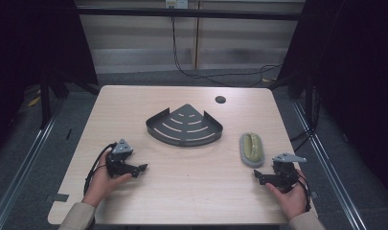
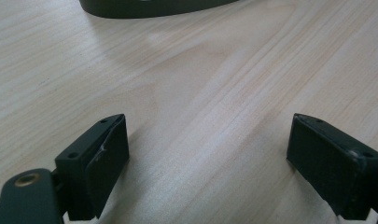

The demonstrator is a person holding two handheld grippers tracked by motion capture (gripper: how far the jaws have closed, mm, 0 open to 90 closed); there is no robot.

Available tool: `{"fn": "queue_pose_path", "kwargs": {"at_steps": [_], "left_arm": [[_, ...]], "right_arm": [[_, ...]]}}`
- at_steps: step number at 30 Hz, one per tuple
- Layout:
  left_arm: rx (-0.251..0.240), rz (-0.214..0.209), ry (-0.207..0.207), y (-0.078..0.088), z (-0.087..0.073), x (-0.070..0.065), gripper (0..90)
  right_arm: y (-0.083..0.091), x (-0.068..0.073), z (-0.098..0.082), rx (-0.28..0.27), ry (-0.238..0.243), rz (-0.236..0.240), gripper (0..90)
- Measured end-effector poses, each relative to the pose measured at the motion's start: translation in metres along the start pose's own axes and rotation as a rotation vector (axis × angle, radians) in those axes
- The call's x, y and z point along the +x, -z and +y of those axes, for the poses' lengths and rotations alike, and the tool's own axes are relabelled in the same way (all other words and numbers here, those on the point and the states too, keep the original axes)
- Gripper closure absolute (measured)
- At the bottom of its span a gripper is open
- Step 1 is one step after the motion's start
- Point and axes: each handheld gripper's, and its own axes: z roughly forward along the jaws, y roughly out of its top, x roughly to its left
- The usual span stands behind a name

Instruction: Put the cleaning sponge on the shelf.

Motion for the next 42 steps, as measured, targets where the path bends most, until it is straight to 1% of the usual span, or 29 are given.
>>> {"fn": "queue_pose_path", "kwargs": {"at_steps": [1,2,4,5,6,7,8,9,11,12,13,14,15,16,17,18,19,20,22,24,25,26,28,30,32,35,36,41,42], "left_arm": [[0.000,0.000,0.000,0.000,0.000,0.000,12.3],[0.000,0.000,0.000,0.000,0.000,0.000,12.3],[0.000,0.000,0.000,0.000,0.000,0.000,12.3],[0.000,0.000,0.000,0.000,0.000,0.000,12.3],[0.000,0.000,0.000,0.000,0.000,0.000,12.3],[0.000,0.000,0.000,0.000,0.000,0.000,12.3],[0.000,0.000,0.000,0.000,0.000,0.000,12.3],[0.000,0.000,0.000,0.000,0.000,0.000,12.3],[0.000,0.000,0.000,0.000,0.000,0.000,12.3],[0.000,0.000,0.000,0.000,0.000,0.000,12.3],[0.000,0.000,0.000,0.000,0.000,0.000,12.3],[0.000,0.000,0.000,0.000,0.000,0.000,12.3],[0.000,0.000,0.000,0.000,0.000,0.000,12.3],[0.000,0.000,0.000,0.000,0.000,0.000,12.3],[0.000,0.000,0.000,0.000,0.000,0.000,12.3],[0.000,0.000,0.000,0.000,0.000,0.000,12.3],[0.000,0.000,0.000,0.000,0.000,0.000,12.3],[0.000,0.000,0.000,0.000,0.000,0.000,12.3],[0.000,0.000,0.000,0.000,0.000,0.000,12.3],[0.000,0.000,0.000,0.000,0.000,0.000,12.3],[0.000,0.000,0.000,0.000,0.000,0.000,12.3],[0.000,0.000,0.000,0.000,0.000,0.000,12.3],[0.000,0.001,0.000,0.000,0.000,0.000,12.4],[0.000,0.000,0.000,0.000,0.000,0.000,12.3],[0.000,0.000,0.000,0.000,0.000,0.000,12.4],[0.000,0.000,0.000,0.000,0.000,0.000,12.3],[0.000,0.000,0.000,0.000,0.000,0.000,12.3],[0.000,0.000,0.000,0.000,0.000,0.000,12.3],[-0.001,0.003,0.000,0.000,0.000,0.000,12.3]], "right_arm": [[0.000,0.000,0.000,0.000,0.000,0.000,11.2],[0.001,0.002,0.004,0.035,-0.005,-0.006,13.5],[0.002,0.004,0.007,0.068,-0.008,-0.004,14.7],[0.002,0.004,0.007,0.068,-0.008,-0.004,14.7],[0.004,0.005,0.011,0.113,-0.007,0.001,16.6],[0.004,0.005,0.011,0.113,-0.007,0.001,16.6],[0.004,0.006,0.012,0.126,-0.012,-0.002,17.9],[0.006,0.006,0.017,0.169,-0.015,0.006,20.0],[0.006,0.006,0.018,0.177,-0.019,0.016,21.6],[0.007,0.005,0.023,0.217,-0.044,0.036,21.8],[0.007,0.005,0.023,0.217,-0.044,0.036,21.8],[0.007,0.005,0.026,0.232,-0.051,0.041,21.8],[0.008,0.005,0.033,0.256,-0.048,0.037,21.8],[0.008,0.005,0.033,0.256,-0.048,0.037,21.8],[0.008,0.004,0.036,0.260,-0.036,0.037,21.8],[0.010,0.003,0.044,0.281,-0.053,0.038,21.8],[0.010,0.003,0.044,0.281,-0.053,0.038,21.8],[0.012,0.002,0.054,0.317,-0.067,0.043,22.4],[0.014,0.002,0.064,0.343,-0.078,0.041,23.5],[0.015,0.002,0.071,0.360,-0.076,0.045,24.6],[0.015,0.002,0.071,0.360,-0.076,0.045,24.6],[0.016,0.002,0.076,0.364,-0.080,0.047,25.7],[0.016,0.003,0.089,0.393,-0.072,0.043,26.5],[0.016,0.003,0.092,0.400,-0.073,0.045,26.5],[0.015,0.003,0.100,0.408,-0.071,0.036,26.5],[0.013,0.003,0.108,0.425,-0.086,0.023,26.5],[0.011,0.003,0.114,0.436,-0.085,0.016,26.8],[0.007,0.001,0.123,0.446,-0.102,0.020,28.7],[0.005,0.000,0.126,0.456,-0.107,0.012,29.8]]}}
